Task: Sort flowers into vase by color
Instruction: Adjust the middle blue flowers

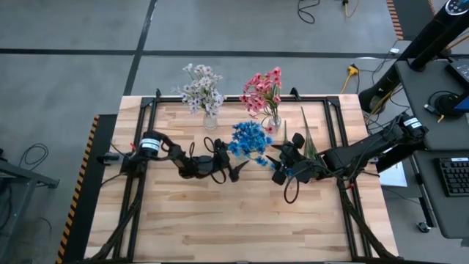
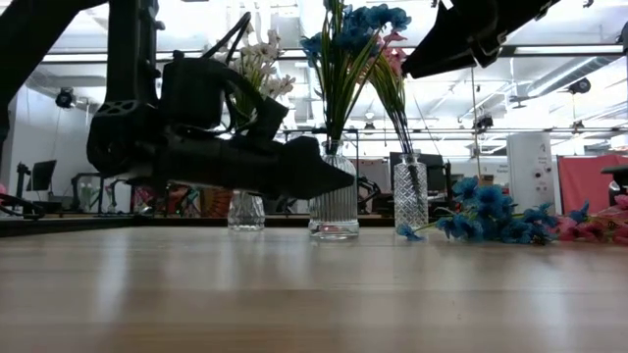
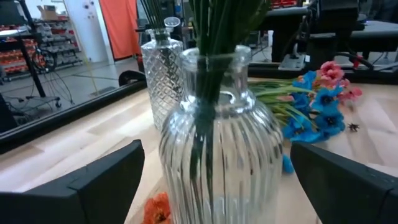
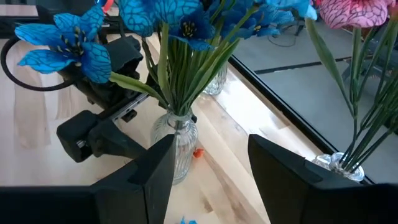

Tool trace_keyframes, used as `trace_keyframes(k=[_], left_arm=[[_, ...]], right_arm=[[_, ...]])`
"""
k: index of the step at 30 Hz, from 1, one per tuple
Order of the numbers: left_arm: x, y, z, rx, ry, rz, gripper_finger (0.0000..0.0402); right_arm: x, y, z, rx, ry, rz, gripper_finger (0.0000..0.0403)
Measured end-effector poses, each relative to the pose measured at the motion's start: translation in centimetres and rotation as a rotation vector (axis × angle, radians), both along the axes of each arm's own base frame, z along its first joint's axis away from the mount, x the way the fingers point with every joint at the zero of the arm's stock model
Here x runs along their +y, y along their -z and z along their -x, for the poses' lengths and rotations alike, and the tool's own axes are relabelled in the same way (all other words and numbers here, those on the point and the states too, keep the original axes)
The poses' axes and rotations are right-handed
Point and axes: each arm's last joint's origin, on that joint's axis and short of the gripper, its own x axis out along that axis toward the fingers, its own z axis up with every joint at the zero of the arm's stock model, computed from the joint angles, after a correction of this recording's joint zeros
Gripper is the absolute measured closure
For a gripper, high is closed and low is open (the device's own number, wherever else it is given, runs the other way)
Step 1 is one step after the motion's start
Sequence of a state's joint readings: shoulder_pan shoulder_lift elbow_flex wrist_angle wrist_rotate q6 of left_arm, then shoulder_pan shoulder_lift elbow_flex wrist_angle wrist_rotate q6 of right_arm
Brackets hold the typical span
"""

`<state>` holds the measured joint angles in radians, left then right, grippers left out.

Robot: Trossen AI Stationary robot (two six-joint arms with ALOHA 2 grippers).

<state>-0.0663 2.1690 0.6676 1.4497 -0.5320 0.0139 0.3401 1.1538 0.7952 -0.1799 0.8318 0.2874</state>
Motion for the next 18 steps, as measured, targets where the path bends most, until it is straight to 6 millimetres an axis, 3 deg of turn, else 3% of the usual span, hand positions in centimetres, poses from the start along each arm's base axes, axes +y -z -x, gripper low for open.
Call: trace_keyframes(k=[18], left_arm=[[0.28, -0.10, -0.14, -0.006, -0.008, 0.000, 0.0100]], right_arm=[[0.00, 0.03, -0.01, -0.004, 0.000, -0.001, 0.0209]])
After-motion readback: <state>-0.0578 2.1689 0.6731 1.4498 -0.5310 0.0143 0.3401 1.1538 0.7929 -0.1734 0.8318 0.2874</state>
